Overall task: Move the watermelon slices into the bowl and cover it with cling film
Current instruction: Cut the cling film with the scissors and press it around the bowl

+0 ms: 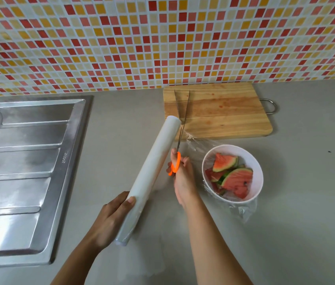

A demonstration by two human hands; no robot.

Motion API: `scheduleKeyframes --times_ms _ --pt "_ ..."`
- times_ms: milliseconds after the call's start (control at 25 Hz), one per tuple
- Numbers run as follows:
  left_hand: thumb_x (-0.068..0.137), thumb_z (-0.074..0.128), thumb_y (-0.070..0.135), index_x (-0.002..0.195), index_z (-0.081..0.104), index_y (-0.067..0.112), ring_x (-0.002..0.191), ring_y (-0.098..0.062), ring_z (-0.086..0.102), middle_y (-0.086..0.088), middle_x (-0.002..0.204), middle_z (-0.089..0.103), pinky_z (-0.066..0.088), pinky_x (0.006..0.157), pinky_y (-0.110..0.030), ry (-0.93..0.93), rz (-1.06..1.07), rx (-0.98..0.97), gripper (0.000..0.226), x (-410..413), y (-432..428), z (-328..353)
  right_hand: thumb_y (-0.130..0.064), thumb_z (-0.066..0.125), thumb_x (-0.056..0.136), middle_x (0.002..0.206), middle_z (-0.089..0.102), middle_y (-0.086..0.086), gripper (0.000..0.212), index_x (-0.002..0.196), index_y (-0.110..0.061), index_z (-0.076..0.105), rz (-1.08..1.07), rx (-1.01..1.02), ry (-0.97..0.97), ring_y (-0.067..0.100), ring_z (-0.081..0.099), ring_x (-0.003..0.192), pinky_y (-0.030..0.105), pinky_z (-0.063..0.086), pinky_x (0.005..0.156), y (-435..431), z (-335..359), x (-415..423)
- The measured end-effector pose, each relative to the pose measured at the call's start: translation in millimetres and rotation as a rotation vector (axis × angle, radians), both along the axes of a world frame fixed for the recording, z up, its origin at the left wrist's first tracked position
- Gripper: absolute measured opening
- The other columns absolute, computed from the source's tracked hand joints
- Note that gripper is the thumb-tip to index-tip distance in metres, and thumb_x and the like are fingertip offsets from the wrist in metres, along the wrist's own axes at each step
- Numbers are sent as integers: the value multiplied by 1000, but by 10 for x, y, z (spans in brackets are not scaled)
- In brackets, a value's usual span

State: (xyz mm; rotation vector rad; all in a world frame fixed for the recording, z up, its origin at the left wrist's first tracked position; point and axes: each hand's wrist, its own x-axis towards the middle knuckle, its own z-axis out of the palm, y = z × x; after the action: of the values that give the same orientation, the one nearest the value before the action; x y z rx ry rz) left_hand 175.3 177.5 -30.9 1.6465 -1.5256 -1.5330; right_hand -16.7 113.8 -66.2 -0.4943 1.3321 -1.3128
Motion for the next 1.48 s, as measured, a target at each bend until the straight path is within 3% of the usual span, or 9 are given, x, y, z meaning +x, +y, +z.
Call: scheduleKeyframes --times_ms 200,400,520,600,720,920,1160,1360,1480 --pt "82 47 49 93 64 25 75 -30 60 -1 80 64 51 70 -51 11 4 33 31 22 -7 36 -57 60 76 68 54 -9 45 83 -14 49 4 18 40 -2 52 48 23 37 62 -153 6 -62" --pt "82 48 49 91 63 20 79 -42 56 -9 79 60 49 71 -59 15 40 26 34 59 -37 58 -34 59 89 49 44 -18 32 69 -21 38 5 -43 -5 -2 44 43 18 32 55 -207 18 -40" --pt "81 47 53 88 62 22 78 -43 58 -9 79 62 50 72 -59 -2 123 -4 35 96 -71 67 -26 59 90 61 50 -10 24 78 -16 41 11 -3 7 -1 53 49 18 41 55 -162 111 66" --pt "80 47 56 89 63 29 75 -33 62 -6 78 65 52 68 -52 -66 239 -54 32 79 -51 83 -30 61 87 73 62 -6 22 83 -17 44 156 78 202 9 65 68 25 51 67 -11 167 167" --pt "77 43 60 89 58 36 68 -20 61 -2 68 63 51 62 -42 -278 409 -162 30 51 84 105 -36 58 86 82 67 4 23 88 -15 48 386 111 668 23 64 79 32 46 70 358 236 371" --pt "87 44 57 99 54 21 78 -36 60 -9 69 64 49 70 -42 -531 406 -193 39 137 320 -24 -27 47 92 103 65 16 22 101 -7 46 601 139 1227 33 62 98 37 44 71 565 298 695" --pt "93 47 45 95 53 10 91 -41 56 -14 97 53 40 72 -39 -682 303 -226 36 190 393 -161 -27 51 90 115 57 14 29 108 -5 46 677 166 1344 29 58 106 35 44 80 533 232 837" --pt "93 38 53 110 50 9 100 -38 57 -14 108 54 42 72 -39 -814 257 -189 48 152 390 -189 -29 51 88 113 55 16 36 108 0 49 670 55 1306 31 54 104 33 40 83 607 210 800" --pt "92 33 59 134 40 9 113 -35 53 -12 125 52 44 82 -40 -902 215 -149 66 154 380 -180 -27 52 87 113 54 17 35 108 0 51 625 46 1268 32 57 101 34 41 81 637 260 748"
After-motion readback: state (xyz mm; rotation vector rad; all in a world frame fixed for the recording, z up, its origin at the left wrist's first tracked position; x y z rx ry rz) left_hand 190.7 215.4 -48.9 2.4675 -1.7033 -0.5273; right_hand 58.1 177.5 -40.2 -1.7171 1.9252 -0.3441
